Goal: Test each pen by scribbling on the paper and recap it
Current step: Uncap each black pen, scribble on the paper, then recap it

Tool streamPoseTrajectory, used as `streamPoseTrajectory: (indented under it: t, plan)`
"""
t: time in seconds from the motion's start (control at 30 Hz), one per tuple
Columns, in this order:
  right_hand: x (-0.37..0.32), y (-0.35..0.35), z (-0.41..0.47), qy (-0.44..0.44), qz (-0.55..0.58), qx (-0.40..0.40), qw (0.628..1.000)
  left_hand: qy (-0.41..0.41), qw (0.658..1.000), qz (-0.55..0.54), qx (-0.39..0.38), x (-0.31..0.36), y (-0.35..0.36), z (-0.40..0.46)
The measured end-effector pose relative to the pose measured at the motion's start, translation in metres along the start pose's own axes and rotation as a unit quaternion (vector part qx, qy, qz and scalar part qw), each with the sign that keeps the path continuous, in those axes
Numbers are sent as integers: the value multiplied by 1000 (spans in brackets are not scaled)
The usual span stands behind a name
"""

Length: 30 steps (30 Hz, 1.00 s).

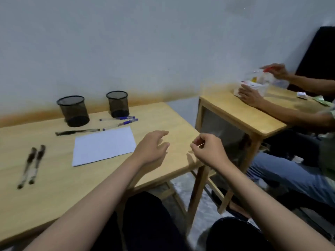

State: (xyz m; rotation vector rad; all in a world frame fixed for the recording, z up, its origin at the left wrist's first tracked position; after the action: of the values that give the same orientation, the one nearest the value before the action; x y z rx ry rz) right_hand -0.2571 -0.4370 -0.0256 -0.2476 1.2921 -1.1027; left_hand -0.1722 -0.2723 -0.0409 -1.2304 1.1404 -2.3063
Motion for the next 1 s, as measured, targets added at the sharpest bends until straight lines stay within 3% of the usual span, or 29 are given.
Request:
streamPoseTrajectory:
  t: [0.17, 0.37, 0.73, 1.0]
  plan:
    - [-92, 67, 15, -94, 61, -46, 993, -85, 992, 44, 86, -71, -80, -40]
    - [-174, 139, 17, -151, 108, -107, 977, -211, 958, 65, 185, -141, -145, -107]
    - [-260, 241, 50, -208, 102, -154, 961, -278, 944, 153, 87, -201, -144, -137]
    - [-277, 299, 75, -273, 2, -175, 946, -272, 941, 182, 87, -205, -140, -136]
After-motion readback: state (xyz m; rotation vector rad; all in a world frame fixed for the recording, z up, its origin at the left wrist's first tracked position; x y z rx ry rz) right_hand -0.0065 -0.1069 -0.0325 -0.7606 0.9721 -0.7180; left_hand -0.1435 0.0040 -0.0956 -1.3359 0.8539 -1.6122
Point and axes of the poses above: each hand's wrist, its own z-axis towards the middle knuckle, its own y-axis out of the palm, x = y × z, the point moved 10 cm from there along z, towards the middle knuckle, and after that the axes turned 4 degrees about x, right-handed, at the moved point
